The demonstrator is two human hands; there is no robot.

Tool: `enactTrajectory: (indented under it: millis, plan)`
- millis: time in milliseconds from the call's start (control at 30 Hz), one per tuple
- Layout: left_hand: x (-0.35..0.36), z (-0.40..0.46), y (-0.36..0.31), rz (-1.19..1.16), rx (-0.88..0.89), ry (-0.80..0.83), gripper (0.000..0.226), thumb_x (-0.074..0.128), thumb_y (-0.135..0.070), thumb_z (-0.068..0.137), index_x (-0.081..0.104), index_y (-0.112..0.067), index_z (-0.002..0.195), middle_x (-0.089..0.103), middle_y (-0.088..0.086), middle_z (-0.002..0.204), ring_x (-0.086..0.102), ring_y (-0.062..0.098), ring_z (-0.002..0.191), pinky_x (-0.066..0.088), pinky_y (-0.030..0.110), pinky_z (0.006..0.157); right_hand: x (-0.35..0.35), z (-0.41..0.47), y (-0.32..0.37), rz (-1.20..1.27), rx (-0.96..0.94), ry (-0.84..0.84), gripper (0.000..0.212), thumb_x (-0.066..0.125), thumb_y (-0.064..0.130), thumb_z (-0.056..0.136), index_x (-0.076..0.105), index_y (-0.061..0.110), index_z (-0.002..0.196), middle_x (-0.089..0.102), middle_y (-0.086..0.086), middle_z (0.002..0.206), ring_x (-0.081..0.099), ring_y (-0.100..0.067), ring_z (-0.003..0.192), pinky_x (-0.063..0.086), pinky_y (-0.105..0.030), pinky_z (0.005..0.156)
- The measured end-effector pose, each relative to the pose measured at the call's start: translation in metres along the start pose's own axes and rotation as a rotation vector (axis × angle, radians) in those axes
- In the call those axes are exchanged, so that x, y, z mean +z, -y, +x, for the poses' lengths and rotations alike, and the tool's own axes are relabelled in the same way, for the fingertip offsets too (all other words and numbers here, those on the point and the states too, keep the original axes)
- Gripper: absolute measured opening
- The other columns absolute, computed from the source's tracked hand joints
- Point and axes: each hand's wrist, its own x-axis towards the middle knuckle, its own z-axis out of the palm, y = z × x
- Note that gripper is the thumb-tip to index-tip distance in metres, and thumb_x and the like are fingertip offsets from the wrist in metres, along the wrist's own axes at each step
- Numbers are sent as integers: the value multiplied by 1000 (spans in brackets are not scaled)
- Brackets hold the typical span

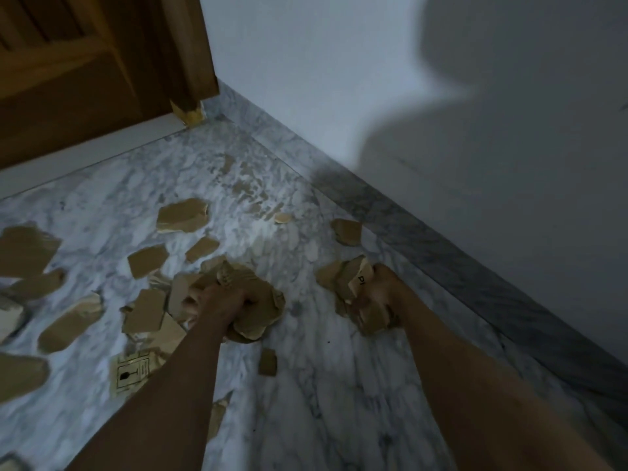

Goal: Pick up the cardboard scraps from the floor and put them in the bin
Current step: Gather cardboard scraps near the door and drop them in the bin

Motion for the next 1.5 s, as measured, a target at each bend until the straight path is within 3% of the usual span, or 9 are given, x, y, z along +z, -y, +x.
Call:
enactTrajectory:
  millis: [67, 233, 467, 667, 833, 967, 1133, 1333, 1500]
  plan:
    - [-14, -46, -19, 15, 15, 43, 91, 82, -53, 39, 60, -20, 121, 49, 13, 135, 56, 43, 110, 56, 54, 79, -10, -10, -1, 23, -7, 66, 71, 84, 0, 69, 56, 9, 133, 61, -10, 131, 60, -30, 119, 53, -33, 88]
    - [-17, -95, -49, -32, 81, 23, 35, 81, -18, 76, 65, -6, 105, 65, 24, 114, 63, 36, 101, 55, 56, 91, -24, -4, 4, 202, -13, 9, 55, 85, -9, 65, 67, -5, 117, 66, -13, 121, 62, -25, 101, 54, -33, 77]
    - [-12, -89, -63, 346, 23, -98, 102, 82, -41, 72, 27, -11, 153, 10, 7, 159, 12, 38, 145, 29, 55, 113, -24, 28, 47, 269, -70, -77, 47, 83, -8, 67, 67, 1, 111, 65, -10, 112, 60, -24, 98, 54, -37, 85]
    - [-10, -57, -64, 250, 20, 26, 86, 87, -29, 67, 48, -8, 140, 10, 16, 154, 25, 44, 137, 46, 50, 96, -21, 74, 84, 13, -129, 39, 97, 91, -1, 60, 42, 0, 143, 51, -14, 142, 54, -31, 125, 53, -41, 94]
    - [-12, -52, -66, 166, 69, 100, 27, 83, -20, 73, 75, -9, 97, 68, 8, 99, 62, 33, 108, 50, 41, 89, -7, 91, 88, -97, -50, 44, 112, 85, 3, 71, 13, 1, 156, 28, -17, 159, 37, -34, 141, 47, -16, 93]
    - [-8, -58, -70, 230, 135, 89, 36, 85, -23, 68, 76, -10, 101, 71, 11, 104, 65, 33, 101, 52, 47, 95, -5, 94, 90, -284, -47, 7, 142, 96, 29, 54, 1, 8, 157, 14, -15, 163, 22, -34, 148, 36, -44, 114]
    - [-9, -72, -73, 269, 176, 106, 51, 87, -31, 59, 73, -13, 105, 70, 9, 105, 66, 30, 96, 55, 40, 80, 5, 70, 71, -175, -135, -152, 122, 89, 17, 65, 8, 6, 155, 44, -17, 148, 46, -32, 135, 43, -39, 107]
    - [-19, -100, -48, -58, 219, 202, 63, 84, -32, 59, 72, -17, 119, 72, 7, 114, 67, 28, 105, 55, 46, 94, 18, 32, 47, -6, -51, -43, 86, 93, 17, 61, 54, 4, 136, 59, -12, 133, 59, -30, 120, 52, -37, 96]
    - [-61, -122, -28, -141, 246, 168, 59, 84, -28, 59, 72, -12, 115, 75, 11, 106, 72, 31, 98, 60, 43, 82, 35, -28, 35, 229, -176, 109, 63, 93, 3, 57, 70, 6, 116, 68, -6, 117, 65, -26, 105, 57, -44, 88]
